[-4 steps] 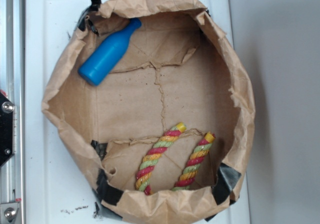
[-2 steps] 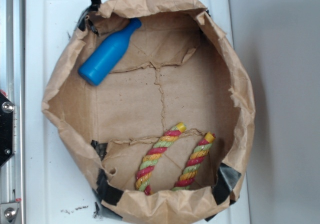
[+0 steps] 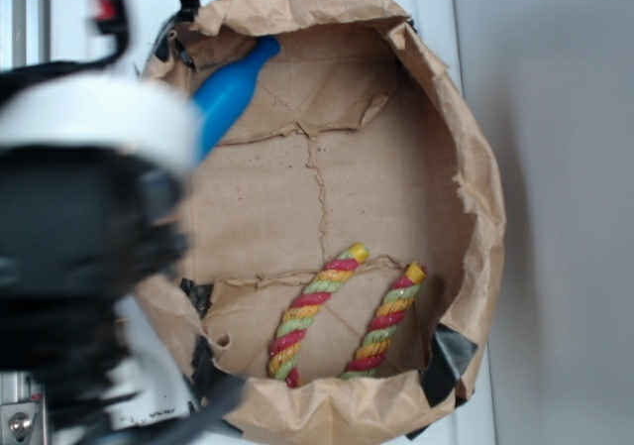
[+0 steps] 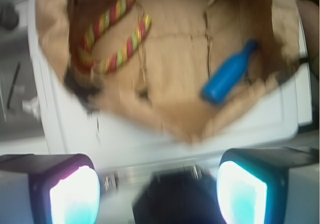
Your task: Grab the blue bottle.
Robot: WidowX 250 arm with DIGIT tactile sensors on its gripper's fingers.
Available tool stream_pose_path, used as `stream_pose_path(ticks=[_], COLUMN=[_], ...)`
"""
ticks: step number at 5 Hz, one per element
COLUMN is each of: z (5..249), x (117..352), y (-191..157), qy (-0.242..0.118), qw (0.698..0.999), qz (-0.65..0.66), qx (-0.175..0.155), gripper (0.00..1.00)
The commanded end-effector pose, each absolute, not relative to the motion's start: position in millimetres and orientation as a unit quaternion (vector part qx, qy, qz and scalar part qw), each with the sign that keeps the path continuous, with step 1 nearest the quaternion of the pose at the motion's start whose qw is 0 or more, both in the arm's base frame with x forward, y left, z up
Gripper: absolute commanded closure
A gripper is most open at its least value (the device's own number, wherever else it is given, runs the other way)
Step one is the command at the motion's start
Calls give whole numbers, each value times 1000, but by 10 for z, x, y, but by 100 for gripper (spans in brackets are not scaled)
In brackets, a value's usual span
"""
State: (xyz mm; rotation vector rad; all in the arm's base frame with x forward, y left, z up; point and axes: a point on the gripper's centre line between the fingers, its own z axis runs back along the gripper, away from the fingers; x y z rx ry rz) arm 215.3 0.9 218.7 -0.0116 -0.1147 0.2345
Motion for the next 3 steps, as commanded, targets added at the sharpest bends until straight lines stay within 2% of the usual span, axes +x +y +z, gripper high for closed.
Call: stream_pose_path(ticks=[1,2,3], z=[1835,1561,1317], x=[2611,2685,2615], y=[603,773,917], qy=[-121,-102,-71], qw=[962,960,960], qz=[244,260,272], qx=[-25,-13,14], gripper=[0,0,0])
